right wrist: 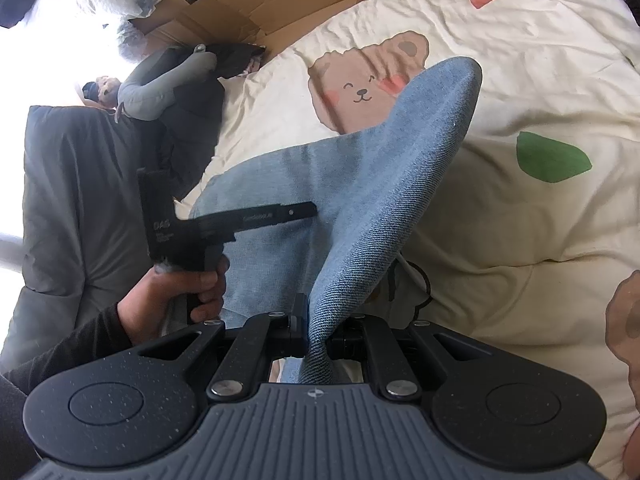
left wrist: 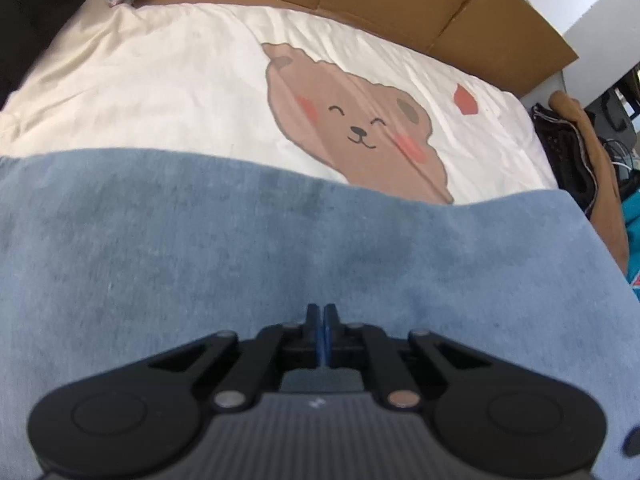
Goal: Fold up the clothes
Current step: 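Lift the jeans edge with the right gripper while the left gripper holds the jeans down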
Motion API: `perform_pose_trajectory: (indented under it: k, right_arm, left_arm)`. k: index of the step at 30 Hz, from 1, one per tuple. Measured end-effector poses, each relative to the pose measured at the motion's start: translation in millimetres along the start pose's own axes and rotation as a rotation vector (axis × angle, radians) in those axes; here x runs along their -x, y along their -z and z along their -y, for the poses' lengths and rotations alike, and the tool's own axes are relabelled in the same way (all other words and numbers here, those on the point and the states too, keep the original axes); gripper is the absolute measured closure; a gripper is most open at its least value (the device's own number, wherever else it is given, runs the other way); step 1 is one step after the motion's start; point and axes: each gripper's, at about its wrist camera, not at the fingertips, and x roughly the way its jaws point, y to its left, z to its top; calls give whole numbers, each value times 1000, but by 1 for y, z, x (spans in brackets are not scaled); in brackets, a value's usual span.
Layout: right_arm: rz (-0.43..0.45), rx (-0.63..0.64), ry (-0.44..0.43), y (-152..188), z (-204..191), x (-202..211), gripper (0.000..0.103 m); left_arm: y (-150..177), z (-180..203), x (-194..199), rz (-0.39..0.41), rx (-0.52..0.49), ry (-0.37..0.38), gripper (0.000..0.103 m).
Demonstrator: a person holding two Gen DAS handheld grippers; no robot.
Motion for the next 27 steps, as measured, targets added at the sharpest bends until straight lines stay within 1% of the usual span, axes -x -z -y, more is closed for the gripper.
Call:
perform_pose_trajectory:
  k: [7,12,15,19,22,24,27]
  right_arm:
    - [0,13,-5,0,-8,2,97]
    - [-1,24,1,0,-13,3,97]
    - [-2,36,6,0,-16,3,97]
    - [-3,53,15,0,-25,3,97]
    - [-2,68,20,-1,-33,5,97]
    - [-2,82,26,0,-40,5,97]
    - [-2,105,38,-1,-52,6,97]
  left_arm:
    - [-25,9,-14,35,-22,2,99]
    - [-45,11,-15,72,-42,-7,99]
    - [-51,9,-15,99,-34,-12,99]
    - [-51,5,-23,91,-34,-13,100]
    - [-50,4,-16,100,-32,5,100]
    - [-48,2,-6,114,-26,23,99]
    - [-40,-6,13,126,-15,42,91]
